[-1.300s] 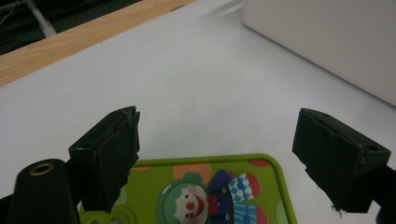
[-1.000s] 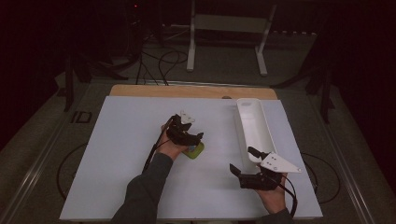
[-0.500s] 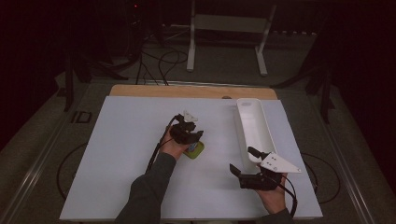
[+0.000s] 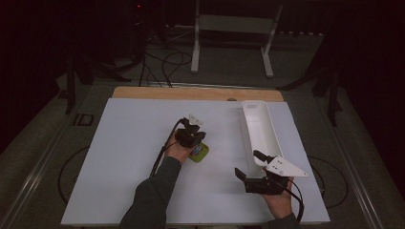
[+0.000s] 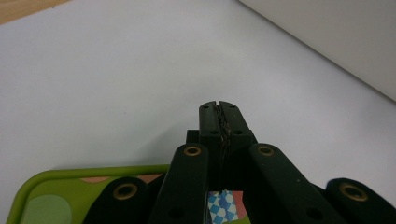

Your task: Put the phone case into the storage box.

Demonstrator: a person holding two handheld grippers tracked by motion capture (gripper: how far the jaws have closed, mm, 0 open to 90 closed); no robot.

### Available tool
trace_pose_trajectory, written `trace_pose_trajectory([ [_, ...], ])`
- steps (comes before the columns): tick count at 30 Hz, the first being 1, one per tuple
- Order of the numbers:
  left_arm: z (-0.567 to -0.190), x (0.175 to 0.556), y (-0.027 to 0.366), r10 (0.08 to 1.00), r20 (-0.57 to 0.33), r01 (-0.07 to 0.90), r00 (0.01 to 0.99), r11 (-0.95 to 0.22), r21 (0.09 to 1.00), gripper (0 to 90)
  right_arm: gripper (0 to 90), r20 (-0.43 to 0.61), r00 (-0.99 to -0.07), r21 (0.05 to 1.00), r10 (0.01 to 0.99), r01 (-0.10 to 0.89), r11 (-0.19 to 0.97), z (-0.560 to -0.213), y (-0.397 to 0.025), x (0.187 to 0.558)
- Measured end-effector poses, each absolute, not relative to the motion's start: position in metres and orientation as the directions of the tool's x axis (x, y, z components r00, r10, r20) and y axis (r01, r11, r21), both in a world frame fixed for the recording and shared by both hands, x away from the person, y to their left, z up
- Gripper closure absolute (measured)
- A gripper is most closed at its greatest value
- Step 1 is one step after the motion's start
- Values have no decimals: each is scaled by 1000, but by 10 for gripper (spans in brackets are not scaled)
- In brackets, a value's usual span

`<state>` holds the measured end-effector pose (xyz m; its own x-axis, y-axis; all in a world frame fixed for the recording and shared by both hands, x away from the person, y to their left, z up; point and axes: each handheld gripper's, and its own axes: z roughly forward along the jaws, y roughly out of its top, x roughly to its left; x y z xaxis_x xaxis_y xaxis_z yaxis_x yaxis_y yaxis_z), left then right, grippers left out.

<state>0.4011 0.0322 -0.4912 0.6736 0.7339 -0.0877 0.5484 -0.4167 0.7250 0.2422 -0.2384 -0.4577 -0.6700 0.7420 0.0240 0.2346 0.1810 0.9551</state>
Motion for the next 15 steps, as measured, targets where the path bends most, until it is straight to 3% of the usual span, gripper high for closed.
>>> trace_pose_trajectory([
  [15,-507,407,28,745,-109,596,658,-426,681,900,85,26,-670,952,742,243,186,-459,-237,242],
])
